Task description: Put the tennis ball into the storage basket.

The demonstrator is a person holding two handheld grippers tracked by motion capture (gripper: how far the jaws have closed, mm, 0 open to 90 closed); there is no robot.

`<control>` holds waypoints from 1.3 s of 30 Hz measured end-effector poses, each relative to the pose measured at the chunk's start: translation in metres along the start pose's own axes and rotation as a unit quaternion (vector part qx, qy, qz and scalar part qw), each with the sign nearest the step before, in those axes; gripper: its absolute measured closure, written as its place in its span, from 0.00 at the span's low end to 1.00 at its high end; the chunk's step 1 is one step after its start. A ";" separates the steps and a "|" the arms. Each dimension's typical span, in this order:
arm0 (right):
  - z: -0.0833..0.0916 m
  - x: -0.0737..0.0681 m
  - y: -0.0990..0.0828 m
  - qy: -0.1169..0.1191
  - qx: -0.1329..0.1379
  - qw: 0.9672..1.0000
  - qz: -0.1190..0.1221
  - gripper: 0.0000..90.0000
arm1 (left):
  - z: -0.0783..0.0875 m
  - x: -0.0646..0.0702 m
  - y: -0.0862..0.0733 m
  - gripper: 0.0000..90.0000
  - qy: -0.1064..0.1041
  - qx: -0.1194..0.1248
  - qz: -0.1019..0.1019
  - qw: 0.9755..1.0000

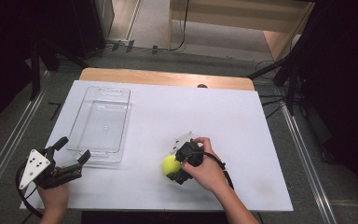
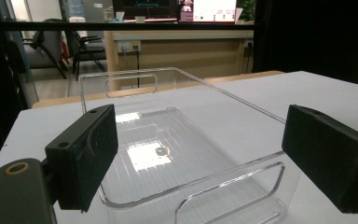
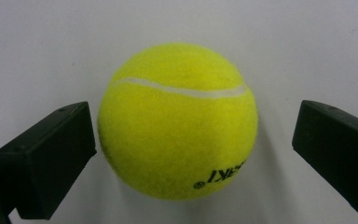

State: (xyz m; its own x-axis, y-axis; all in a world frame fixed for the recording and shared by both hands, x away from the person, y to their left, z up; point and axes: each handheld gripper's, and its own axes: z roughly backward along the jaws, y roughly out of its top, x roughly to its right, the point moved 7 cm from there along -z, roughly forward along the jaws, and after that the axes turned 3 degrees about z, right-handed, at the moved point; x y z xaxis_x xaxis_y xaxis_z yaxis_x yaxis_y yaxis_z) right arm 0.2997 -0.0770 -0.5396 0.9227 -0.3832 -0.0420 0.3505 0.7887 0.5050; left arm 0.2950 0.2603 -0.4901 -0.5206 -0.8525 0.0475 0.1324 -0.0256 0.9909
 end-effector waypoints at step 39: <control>-0.015 -0.005 0.004 0.025 -0.017 1.000 -0.005 0.13 | 0.000 0.000 0.000 0.12 -0.001 0.001 0.000 1.000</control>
State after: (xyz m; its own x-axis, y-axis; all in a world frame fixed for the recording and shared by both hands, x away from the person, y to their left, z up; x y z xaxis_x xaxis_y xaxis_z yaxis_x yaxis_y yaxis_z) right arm 0.2992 -0.0652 -0.5502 0.9254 -0.3681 -0.0899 0.3648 0.8010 0.4746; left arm 0.2950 0.2604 -0.4900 -0.5227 -0.8512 0.0482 0.1313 -0.0246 0.9910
